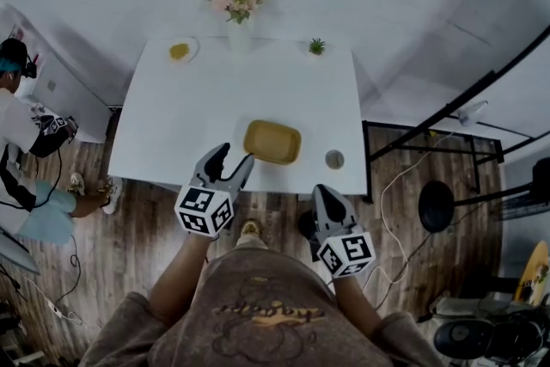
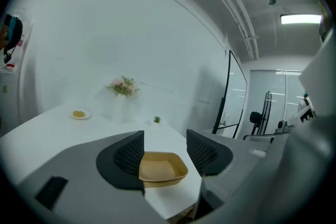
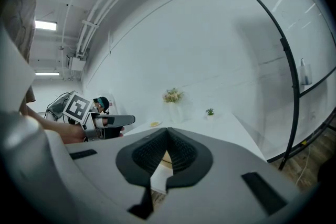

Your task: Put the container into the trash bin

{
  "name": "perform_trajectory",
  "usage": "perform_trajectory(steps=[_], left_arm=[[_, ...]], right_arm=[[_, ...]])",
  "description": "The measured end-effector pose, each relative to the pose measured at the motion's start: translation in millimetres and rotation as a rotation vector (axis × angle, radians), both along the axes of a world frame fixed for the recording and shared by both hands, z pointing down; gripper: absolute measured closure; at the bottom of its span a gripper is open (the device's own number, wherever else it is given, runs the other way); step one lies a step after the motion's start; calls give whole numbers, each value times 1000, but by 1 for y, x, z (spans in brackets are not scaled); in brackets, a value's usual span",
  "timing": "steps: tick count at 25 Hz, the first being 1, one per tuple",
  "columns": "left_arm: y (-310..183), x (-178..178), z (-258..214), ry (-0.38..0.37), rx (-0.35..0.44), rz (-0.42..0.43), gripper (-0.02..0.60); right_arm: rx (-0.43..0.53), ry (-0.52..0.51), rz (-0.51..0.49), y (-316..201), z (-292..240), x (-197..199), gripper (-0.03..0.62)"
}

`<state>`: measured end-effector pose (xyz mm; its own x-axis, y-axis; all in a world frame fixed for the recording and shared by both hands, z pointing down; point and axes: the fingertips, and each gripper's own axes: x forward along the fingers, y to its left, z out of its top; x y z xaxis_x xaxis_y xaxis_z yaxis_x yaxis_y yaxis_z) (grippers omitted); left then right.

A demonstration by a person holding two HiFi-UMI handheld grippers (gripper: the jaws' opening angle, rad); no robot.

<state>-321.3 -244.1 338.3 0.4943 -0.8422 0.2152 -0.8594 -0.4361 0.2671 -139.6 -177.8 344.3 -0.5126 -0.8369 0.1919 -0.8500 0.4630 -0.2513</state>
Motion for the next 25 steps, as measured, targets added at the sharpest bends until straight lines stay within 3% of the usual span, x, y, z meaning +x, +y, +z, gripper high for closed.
perform_trajectory(steps=[8, 25], left_arm=[[-42, -3, 34, -29, -69, 7, 347], [-95, -2, 150, -99, -301, 19, 359]], right_arm=[[-15, -1, 29, -13, 4, 5, 602], [-60, 15, 113, -41, 21, 23, 602]])
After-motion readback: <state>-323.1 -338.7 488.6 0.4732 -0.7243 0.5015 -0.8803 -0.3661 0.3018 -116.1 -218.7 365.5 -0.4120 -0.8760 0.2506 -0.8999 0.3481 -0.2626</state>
